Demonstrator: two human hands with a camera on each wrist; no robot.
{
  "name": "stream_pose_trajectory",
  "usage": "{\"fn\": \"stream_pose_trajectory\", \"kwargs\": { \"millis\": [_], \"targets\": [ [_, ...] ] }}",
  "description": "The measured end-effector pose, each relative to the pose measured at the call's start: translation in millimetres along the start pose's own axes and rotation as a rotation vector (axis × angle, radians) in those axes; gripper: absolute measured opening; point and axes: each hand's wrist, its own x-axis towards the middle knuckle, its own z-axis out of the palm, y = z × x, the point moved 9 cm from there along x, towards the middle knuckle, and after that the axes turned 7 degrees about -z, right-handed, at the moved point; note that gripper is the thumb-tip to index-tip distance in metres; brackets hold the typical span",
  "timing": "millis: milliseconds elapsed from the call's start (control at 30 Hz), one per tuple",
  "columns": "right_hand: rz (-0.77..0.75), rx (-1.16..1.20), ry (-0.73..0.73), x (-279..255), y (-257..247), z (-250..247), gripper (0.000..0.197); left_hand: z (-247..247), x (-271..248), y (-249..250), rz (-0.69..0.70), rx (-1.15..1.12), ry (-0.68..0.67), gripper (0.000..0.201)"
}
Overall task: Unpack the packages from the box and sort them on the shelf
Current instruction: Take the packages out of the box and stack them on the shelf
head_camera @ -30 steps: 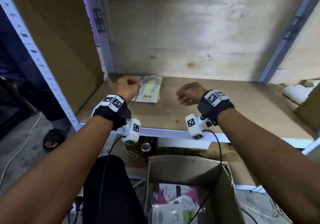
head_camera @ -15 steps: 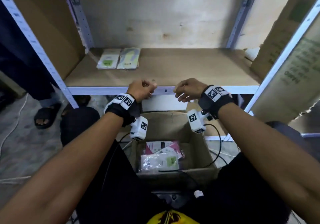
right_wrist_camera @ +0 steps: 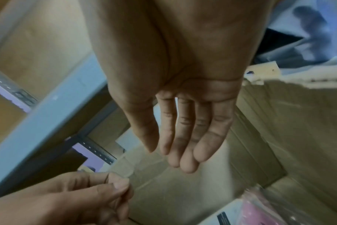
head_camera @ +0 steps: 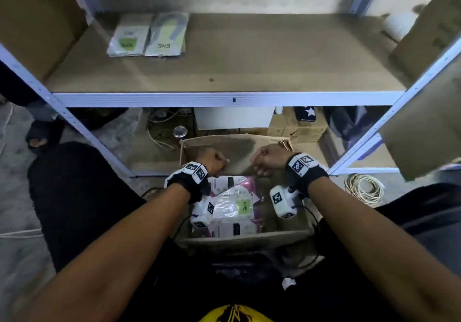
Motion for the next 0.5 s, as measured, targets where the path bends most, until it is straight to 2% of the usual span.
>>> {"fn": "stream_pose_trajectory", "kwargs": {
  "millis": [200,300,333,433,500],
  "targets": [
    [0.100,-0.071,-0.168,47.3,38.7,43.5,0.013,40.5,29.5,-40.4,-0.196,-0.027,-0.134,0.028],
    [0.095,-0.166,-0.121,67.0,50.4,54.8,0.006,46.2,39.1,-53.5,-0.239,0.020,-0.104,0.034],
    [0.100,-0.191,-0.147,73.2,54.0,61.4,0.008,46.9,42.4,-60.0,-0.266,0.022,-0.083,0.033],
    [0.100,-0.325,-0.340,80.3,61.0,88.0,0.017,48.7,42.7,-69.1,-0.277,0.086,-0.066,0.029],
    [0.061,-0.507,-0.399,83.1,65.7,99.9,0.025,49.1,46.2,-72.5,-0.268,0.123,-0.072,0.025]
  ]
}}
